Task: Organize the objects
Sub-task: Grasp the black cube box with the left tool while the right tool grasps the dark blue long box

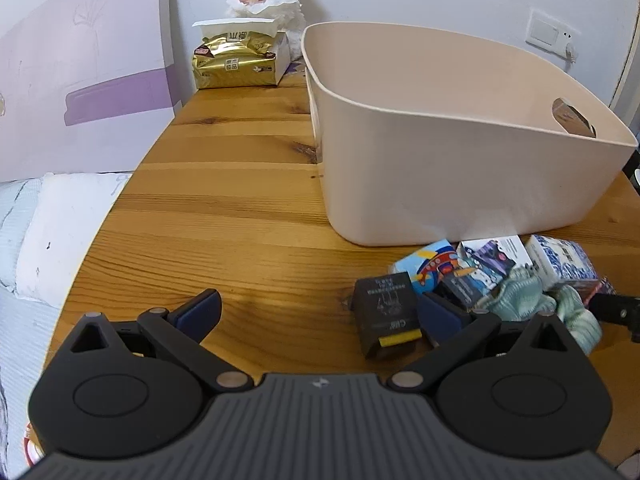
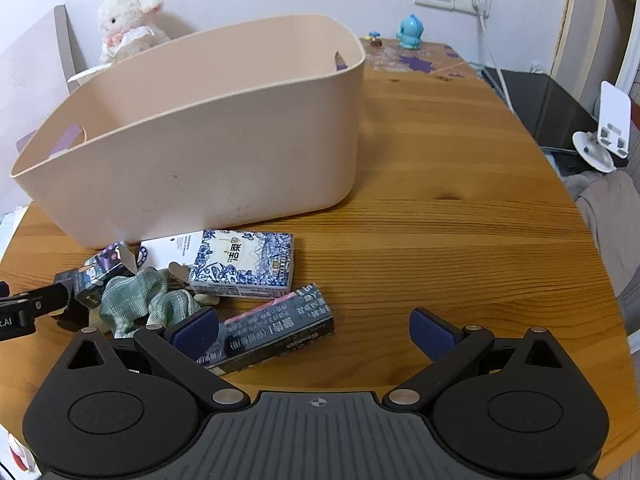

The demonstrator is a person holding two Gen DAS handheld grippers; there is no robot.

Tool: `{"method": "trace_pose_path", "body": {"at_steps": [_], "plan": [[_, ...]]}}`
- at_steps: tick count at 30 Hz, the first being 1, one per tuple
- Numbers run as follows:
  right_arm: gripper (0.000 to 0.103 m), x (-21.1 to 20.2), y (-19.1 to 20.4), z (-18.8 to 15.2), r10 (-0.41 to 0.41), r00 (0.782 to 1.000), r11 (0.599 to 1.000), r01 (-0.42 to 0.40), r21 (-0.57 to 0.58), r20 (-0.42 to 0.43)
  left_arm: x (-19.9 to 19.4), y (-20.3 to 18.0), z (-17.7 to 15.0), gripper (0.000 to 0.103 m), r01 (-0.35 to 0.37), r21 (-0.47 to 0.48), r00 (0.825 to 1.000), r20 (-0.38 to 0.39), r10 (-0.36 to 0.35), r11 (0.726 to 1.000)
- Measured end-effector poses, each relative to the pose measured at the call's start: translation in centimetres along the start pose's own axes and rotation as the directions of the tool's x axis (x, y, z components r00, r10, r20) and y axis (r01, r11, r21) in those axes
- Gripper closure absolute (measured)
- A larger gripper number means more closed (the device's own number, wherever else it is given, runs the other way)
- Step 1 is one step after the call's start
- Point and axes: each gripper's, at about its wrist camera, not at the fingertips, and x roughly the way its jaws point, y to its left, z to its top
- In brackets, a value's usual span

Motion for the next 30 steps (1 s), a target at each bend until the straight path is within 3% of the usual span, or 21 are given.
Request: {"method": "trace_pose_path", "body": {"at_steps": [14, 21, 30], "plan": [[0.0, 2.0, 1.7, -0.5, -0.025, 0.997, 0.998, 0.021, -0.053, -0.071, 2.3, 0.2, -0.3, 0.0, -0.005, -0.009, 0.999, -0.045, 0.004, 1.0], [0.0, 0.3, 2.0, -1.6, -0.041, 0.997, 0.996, 0.036, -0.08, -0.064, 2.8, 1.1, -1.0, 0.0, 0.041, -0.016, 0.998, -0.056, -0.042, 0.999], [0.0, -0.6, 1.2, -3.5, -0.04, 0.993, 0.999, 0.037, -0.034, -0.111, 2.9, 1.1, -1.3, 0.0, 0.054, 0.007, 0.998, -0.039, -0.054, 0.999]]}}
